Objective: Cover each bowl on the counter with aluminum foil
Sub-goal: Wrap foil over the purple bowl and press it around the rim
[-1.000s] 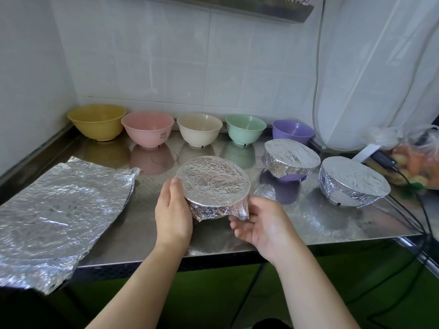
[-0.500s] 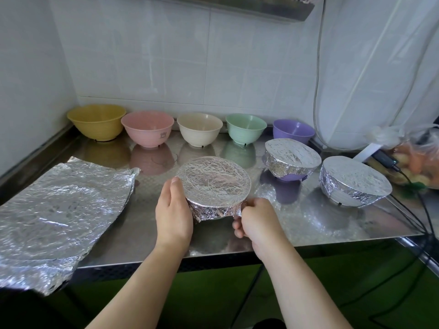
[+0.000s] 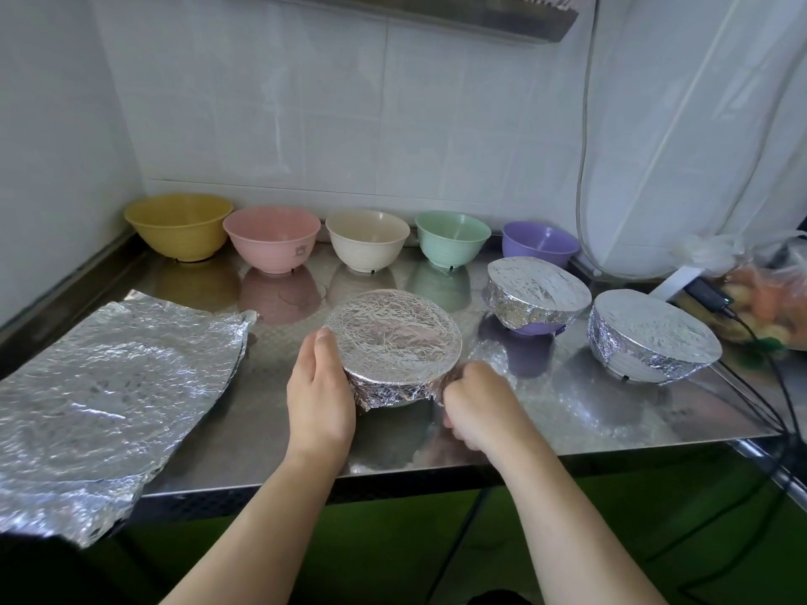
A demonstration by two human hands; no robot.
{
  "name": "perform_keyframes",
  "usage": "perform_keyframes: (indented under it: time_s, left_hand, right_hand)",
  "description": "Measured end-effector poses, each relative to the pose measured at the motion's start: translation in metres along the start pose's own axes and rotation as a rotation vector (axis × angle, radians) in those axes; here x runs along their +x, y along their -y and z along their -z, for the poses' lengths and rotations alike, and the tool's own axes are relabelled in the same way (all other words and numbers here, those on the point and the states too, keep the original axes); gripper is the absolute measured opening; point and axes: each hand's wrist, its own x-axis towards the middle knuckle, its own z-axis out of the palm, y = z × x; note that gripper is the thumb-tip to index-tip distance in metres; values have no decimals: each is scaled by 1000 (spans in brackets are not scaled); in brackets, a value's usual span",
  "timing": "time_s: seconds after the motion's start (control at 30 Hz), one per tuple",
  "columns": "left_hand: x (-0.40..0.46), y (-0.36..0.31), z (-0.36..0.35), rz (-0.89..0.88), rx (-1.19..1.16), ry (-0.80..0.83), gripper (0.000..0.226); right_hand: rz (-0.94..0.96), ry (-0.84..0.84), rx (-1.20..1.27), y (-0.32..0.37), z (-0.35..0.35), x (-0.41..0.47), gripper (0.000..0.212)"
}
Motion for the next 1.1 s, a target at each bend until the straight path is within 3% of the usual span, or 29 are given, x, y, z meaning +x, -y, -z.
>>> perform_keyframes:
  time_s: [0.07,0.17,0.23,0.3,0.37,0.43,0.87,1.0,1.1]
  left_hand:
    - [-2,-2,-1,1,-4,0,34]
    - [-2,-2,-1,3,-16,5,33]
    - [0,0,-1,3,-22,15,30]
    - [0,0,0,4,-23,15,31]
    - [0,0,-1,7,-12,18,34]
    - [0,1,-2,8,5,13,34]
    - [0,-2,-3,29,36,-9,33]
    - [5,-2,1,58,-9,-31,51]
    - [11,-2,10,34,-32,-103,45]
  right_hand:
    - [2,-232,-61,-5,7,5,33]
    - [84,-464,336,3,9,2,42]
    - [111,-402,744,16,4,8,49]
    - [61,-229,1161,28,-4,21,45]
    - [30,-124,1366,41,-11,23,36]
    - [52,-133,1390,50,-15,19,26]
    - [-15,-149,1493,41,-34,20,37]
    - [-32,-146,1386,33,-37,15,38]
    - [24,-223,1187,24,-26,19,37]
